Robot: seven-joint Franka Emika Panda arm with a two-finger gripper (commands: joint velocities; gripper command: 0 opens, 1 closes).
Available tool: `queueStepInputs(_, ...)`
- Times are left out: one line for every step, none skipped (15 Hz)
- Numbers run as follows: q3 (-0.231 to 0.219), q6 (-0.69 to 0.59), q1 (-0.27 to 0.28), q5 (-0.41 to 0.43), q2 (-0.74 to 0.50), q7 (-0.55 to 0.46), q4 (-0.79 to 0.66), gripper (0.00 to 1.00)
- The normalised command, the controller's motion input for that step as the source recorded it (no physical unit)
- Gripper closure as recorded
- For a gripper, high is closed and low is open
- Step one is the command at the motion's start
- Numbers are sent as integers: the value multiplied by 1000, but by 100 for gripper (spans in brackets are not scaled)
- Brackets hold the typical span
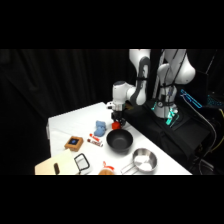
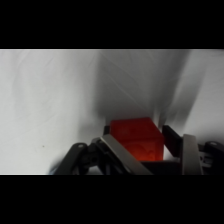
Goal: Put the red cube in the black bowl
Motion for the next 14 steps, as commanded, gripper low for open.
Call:
queueStepInputs(60, 129, -78, -157, 16, 130, 69, 53)
queueStepInputs(52, 120, -69, -155, 12, 133, 69, 59)
queueStepInputs(45, 110, -59, -153, 4, 138, 68, 66)
queueStepInputs(18, 90, -36, -162, -12, 145, 63, 69)
queueStepInputs(8, 76, -25, -159, -27, 153, 58, 69)
queueStepInputs(-12, 24, -6, -162, -83, 162, 41, 70)
queueStepInputs(-89, -4, 68, -188, -142, 201, 12, 72)
queueStepInputs(-118, -64, 104, -197, -214, 212, -16, 74)
queueStepInputs(-121, -127, 112, -190, -266, 199, -33, 74)
queueStepInputs(-171, -212, 169, -189, -324, 232, -45, 74)
queueStepInputs(-244, -292, 241, -203, -358, 280, -41, 74)
queueStepInputs(-227, -376, 236, -189, -391, 281, -37, 74)
queueStepInputs(-251, -424, 256, -212, -412, 305, -27, 74)
queueStepInputs(-269, -467, 271, -243, -418, 348, -7, 74)
